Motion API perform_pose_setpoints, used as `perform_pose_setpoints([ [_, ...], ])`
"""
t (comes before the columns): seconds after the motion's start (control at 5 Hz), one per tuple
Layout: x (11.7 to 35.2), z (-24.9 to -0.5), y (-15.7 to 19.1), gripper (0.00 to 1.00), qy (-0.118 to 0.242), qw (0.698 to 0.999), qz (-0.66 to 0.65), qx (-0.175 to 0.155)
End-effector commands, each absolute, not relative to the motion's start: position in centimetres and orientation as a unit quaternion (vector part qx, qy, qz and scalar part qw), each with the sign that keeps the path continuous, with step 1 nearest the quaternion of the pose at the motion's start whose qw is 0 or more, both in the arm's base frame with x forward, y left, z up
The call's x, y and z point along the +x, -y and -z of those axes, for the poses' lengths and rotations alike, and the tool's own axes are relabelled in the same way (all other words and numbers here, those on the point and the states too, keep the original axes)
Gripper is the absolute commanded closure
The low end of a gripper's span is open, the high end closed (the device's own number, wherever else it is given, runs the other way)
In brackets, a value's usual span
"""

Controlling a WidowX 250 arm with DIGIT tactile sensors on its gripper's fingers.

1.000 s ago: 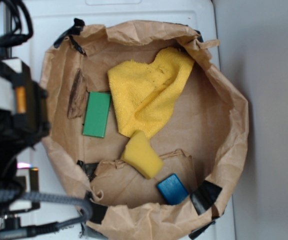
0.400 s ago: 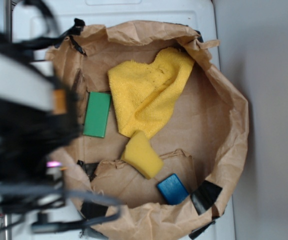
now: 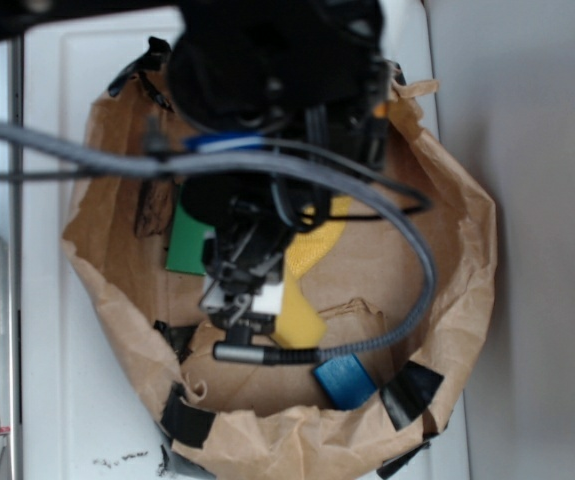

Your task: Grab the blue block.

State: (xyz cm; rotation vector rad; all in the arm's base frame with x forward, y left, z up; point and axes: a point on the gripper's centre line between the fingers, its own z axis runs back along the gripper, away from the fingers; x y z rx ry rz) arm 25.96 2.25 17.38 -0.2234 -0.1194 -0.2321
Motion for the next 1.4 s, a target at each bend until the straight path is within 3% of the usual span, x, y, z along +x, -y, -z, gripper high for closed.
perform_pose_setpoints([
  [0.0, 26.8, -17.5, -1.9, 0.00, 0.079, 0.964, 0.222, -0.126],
  [0.2, 26.8, -17.5, -1.9, 0.00, 0.079, 0.964, 0.222, -0.126],
  [0.6, 29.1, -11.8, -0.9, 0.00, 0.121, 0.944, 0.280, -0.126],
  [0.8, 29.5, -10.7, -1.1, 0.00, 0.138, 0.939, 0.293, -0.113],
  [1.2, 29.0, -9.0, 0.9, 0.00, 0.136, 0.934, 0.314, -0.103],
])
